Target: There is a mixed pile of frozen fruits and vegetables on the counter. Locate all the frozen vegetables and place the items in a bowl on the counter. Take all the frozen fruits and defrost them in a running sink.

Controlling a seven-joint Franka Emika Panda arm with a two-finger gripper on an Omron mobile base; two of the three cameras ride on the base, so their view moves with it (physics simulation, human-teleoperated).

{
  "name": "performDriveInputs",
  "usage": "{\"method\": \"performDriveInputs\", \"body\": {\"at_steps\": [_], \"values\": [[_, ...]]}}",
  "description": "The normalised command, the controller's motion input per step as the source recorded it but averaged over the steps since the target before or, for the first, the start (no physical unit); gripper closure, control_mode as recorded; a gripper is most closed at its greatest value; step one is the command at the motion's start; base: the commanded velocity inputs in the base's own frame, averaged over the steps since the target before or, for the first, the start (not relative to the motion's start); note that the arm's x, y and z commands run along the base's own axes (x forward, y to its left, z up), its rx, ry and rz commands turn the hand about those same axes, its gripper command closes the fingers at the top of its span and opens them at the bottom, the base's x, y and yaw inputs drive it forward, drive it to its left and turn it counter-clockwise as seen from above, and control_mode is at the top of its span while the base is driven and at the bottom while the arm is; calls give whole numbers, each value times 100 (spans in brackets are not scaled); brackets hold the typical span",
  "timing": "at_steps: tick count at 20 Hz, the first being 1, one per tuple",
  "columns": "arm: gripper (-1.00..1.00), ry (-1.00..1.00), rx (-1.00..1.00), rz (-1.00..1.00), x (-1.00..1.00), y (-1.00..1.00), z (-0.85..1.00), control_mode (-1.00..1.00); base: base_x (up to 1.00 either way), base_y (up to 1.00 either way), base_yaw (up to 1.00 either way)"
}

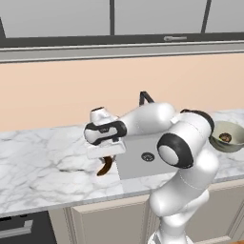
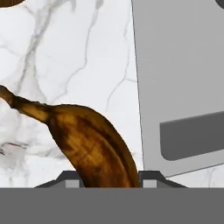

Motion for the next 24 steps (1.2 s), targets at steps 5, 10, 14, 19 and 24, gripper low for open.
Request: {"method": "performDriveInputs", "body": {"at_steps": [5,10,14,19,24], "values": [[100,0,0,-4,3,-52,1,-100,0,0,0],[100,0,0,-5,4,-50,3,-100,0,0,0],[100,0,1,-7,5,-48,-9,-100,0,0,0],[100,1,0,-5,21,-45,-11,-100,0,0,0],[100,5,0,-4,28,-39,-1,-100,0,0,0]]}}
